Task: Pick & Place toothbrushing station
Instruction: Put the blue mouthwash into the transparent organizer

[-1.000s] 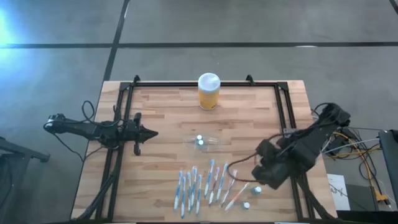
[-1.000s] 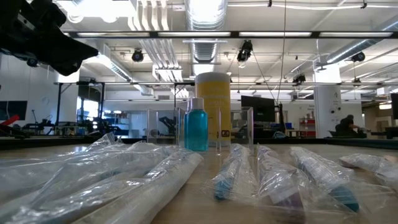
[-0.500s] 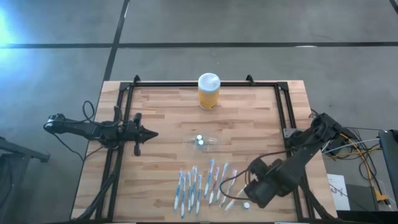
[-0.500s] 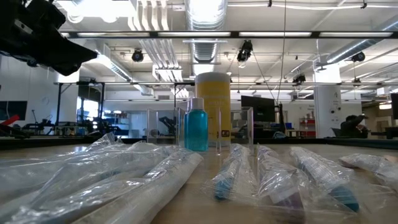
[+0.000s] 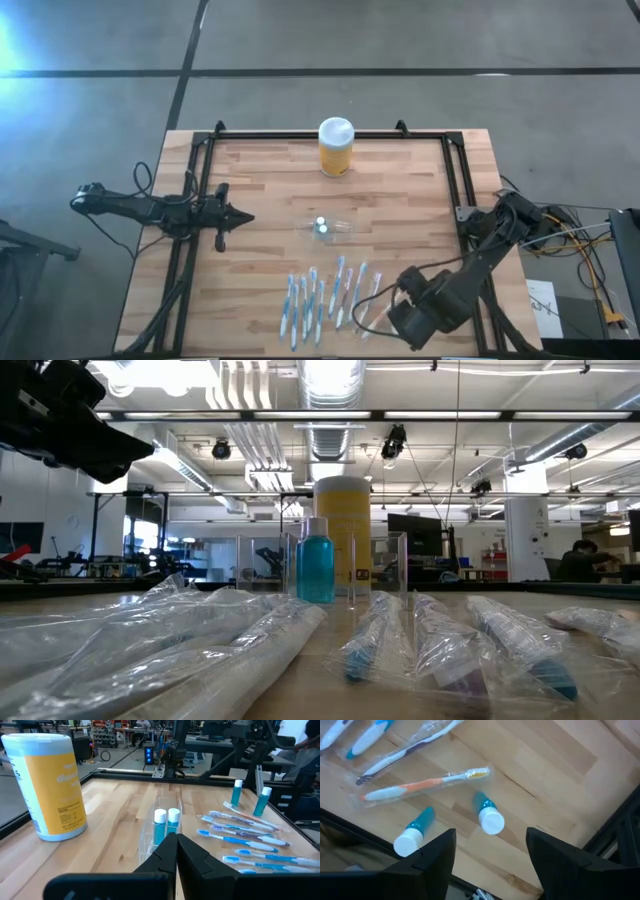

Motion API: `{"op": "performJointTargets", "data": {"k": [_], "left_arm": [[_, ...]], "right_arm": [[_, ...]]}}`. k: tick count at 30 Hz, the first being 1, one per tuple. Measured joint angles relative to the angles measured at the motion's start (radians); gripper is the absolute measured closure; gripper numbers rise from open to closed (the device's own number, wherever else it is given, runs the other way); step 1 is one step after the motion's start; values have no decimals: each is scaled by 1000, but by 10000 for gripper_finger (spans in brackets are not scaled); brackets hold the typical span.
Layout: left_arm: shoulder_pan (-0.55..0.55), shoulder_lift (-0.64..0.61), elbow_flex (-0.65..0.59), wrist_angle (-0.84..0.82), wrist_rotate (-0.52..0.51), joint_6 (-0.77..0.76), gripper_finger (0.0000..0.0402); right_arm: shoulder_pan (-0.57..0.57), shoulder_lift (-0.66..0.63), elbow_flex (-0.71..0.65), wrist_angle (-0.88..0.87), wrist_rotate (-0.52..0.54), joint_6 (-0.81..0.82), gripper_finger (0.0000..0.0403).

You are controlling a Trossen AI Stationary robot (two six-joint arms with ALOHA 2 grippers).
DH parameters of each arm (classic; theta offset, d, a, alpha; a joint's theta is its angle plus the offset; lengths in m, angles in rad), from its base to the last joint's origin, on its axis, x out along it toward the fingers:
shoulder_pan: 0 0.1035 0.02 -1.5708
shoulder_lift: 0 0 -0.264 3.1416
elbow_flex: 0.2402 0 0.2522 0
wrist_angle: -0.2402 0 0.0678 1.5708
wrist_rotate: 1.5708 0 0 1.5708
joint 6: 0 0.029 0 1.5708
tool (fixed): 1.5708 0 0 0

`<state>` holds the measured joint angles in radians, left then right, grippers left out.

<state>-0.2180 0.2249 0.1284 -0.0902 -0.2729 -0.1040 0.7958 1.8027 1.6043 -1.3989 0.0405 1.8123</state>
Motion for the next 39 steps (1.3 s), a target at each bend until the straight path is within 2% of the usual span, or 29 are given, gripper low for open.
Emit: {"op": "performJointTargets", "data": {"k": [39], "left_arm": [[0,0,-2,-16,26,-28,388]], "right_arm": [[12,10,-199,218,-43,21,180]]}}
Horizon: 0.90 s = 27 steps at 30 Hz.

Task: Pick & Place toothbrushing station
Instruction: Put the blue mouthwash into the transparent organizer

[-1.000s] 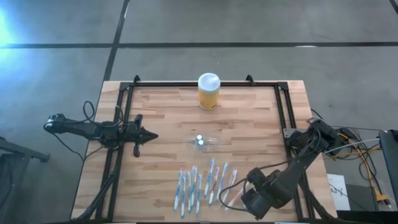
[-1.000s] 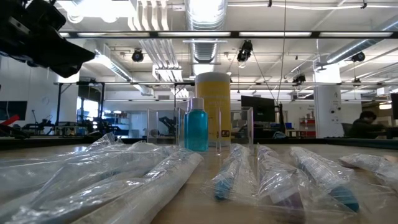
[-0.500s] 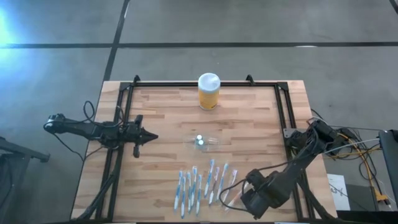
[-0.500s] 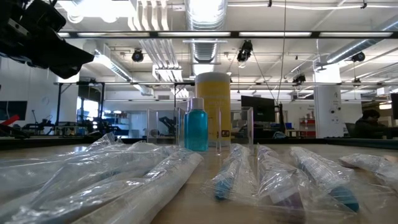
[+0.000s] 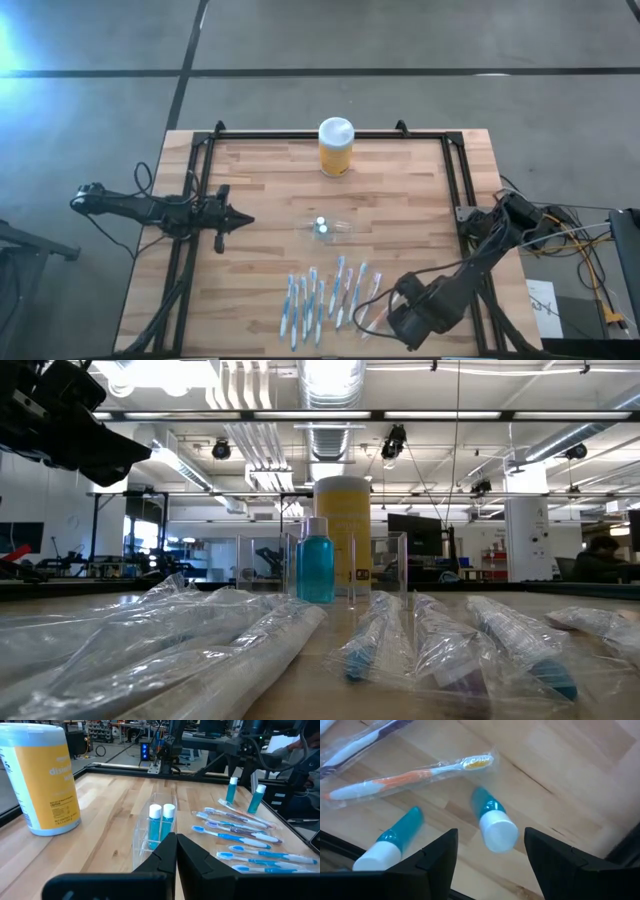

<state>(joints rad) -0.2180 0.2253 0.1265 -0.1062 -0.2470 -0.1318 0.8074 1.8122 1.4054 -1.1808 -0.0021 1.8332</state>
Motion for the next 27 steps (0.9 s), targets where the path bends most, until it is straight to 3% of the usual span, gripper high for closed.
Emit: {"op": "performJointTargets", "data": {"k": [10,27], "left_arm": [[0,0,0,0,-1,3,390],[0,0,0,0,-1,4,388]], "right_arm": [[0,0,-33,38,-6,-9,205],[0,-4,-44,34,3,-66,313]]}}
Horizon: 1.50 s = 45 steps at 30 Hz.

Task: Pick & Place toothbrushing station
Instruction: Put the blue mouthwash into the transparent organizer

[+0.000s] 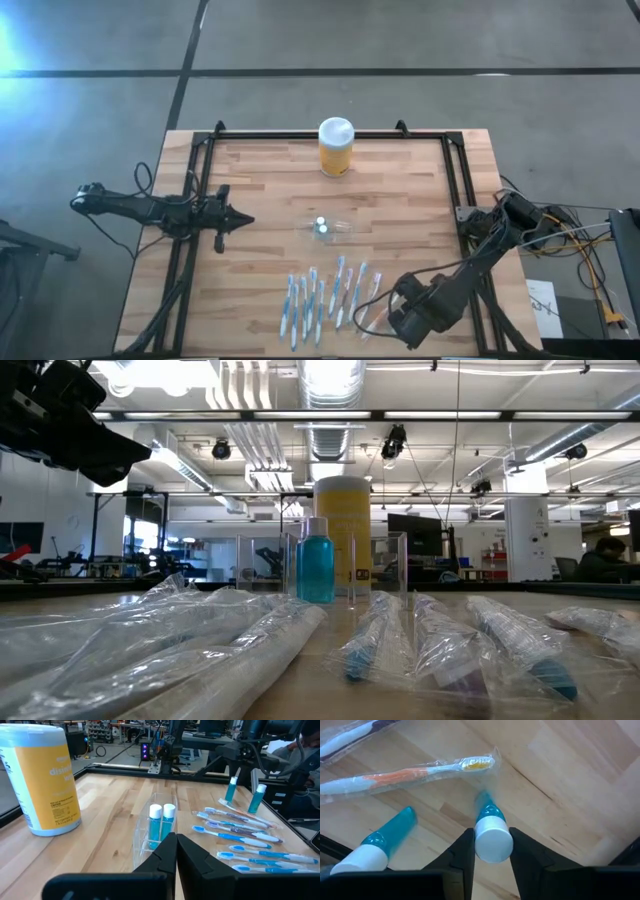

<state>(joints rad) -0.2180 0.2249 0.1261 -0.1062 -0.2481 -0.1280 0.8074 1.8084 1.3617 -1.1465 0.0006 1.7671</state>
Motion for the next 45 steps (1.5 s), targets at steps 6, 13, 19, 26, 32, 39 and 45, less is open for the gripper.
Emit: {"op": "performJointTargets", "data": {"k": [6,13,19,26,32,39,45], "left_arm": [[0,0,0,1,0,0,392],[0,0,0,1,-1,1,388],[0,0,-2,2,-2,-2,388],[0,0,-2,1,-2,-29,396],[0,0,-3,1,-7,-89,388],[0,1,-3,1,-9,-114,383],[0,1,-3,1,-10,-116,386]], "right_arm": [[0,-26,29,-3,3,-44,312],[16,-123,109,-35,289,-179,313],[-8,-210,144,-86,461,-388,312],[-125,-304,148,-114,499,-708,312],[-297,-372,154,-110,440,-902,312],[-536,-370,156,-96,304,-1198,312],[-694,-334,155,23,189,-1554,312]]}}
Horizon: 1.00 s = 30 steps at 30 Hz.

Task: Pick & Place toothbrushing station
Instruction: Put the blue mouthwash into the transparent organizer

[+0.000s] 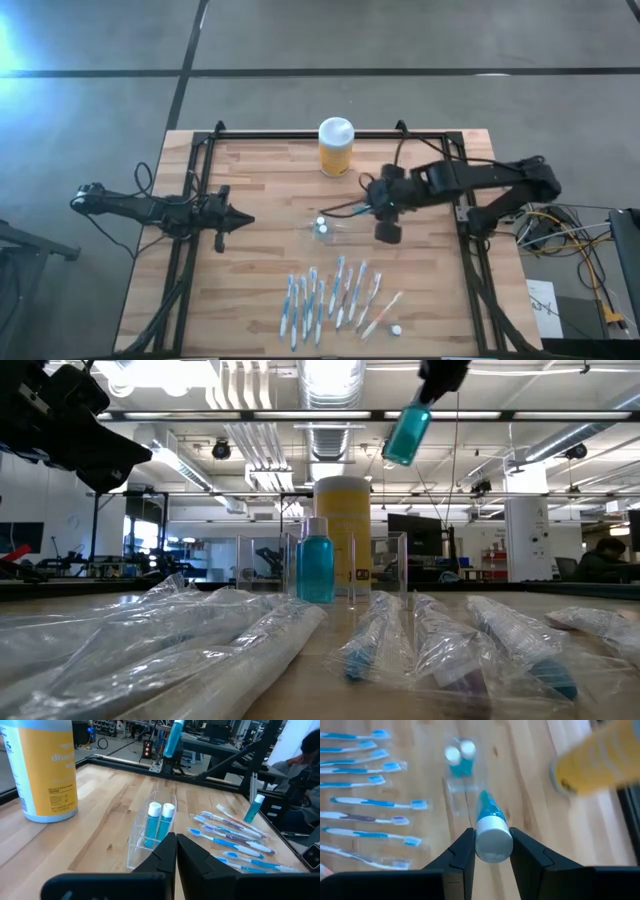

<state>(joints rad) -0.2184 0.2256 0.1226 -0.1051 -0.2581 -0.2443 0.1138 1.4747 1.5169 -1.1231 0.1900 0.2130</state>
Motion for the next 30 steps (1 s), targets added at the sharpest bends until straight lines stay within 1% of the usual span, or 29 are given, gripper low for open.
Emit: {"op": "performJointTargets", "data": {"k": [4,7,9,16,22,26,30], "left_arm": [[0,0,0,0,0,0,384],[0,0,0,-1,0,0,385],[0,1,0,-2,1,0,387],[0,6,0,-5,-1,1,390],[0,7,-1,-9,-3,1,392],[0,7,-12,-9,-3,2,390],[0,8,-14,-37,-2,9,391]], "right_arm": [[-61,43,0,84,-84,-191,312],[-78,81,0,102,-90,-335,312],[-83,104,8,112,-90,-400,312],[-92,243,158,76,-85,-477,312],[-90,390,356,-108,-86,-553,312],[-91,469,467,-179,-83,-611,312],[-90,531,538,-225,-84,-648,312]]}}
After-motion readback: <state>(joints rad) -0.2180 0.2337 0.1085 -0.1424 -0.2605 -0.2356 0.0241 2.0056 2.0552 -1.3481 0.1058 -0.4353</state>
